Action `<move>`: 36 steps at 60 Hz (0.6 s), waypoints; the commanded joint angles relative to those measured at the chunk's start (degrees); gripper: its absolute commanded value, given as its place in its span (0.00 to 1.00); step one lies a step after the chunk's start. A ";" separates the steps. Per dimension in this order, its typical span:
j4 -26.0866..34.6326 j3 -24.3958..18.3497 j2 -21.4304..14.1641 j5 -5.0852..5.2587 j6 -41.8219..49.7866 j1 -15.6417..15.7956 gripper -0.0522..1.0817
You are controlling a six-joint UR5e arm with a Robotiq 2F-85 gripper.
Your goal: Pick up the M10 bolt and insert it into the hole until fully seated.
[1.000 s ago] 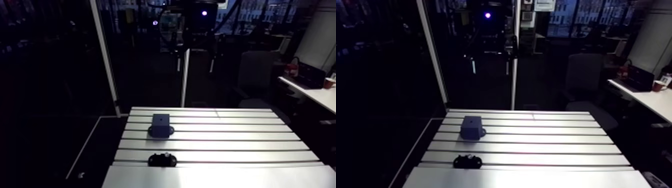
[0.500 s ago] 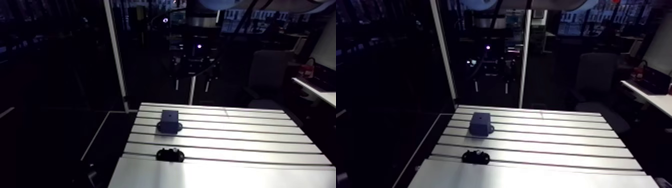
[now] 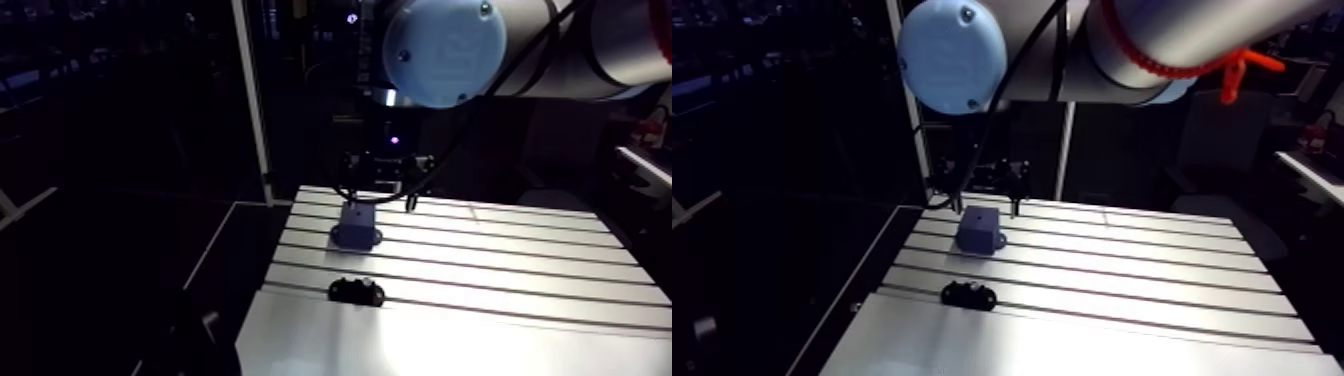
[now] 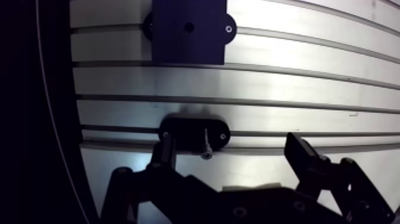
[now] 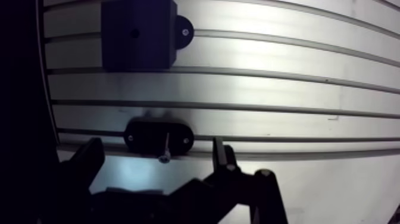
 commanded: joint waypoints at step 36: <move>-9.67 8.91 -0.27 -0.54 2.95 2.03 0.14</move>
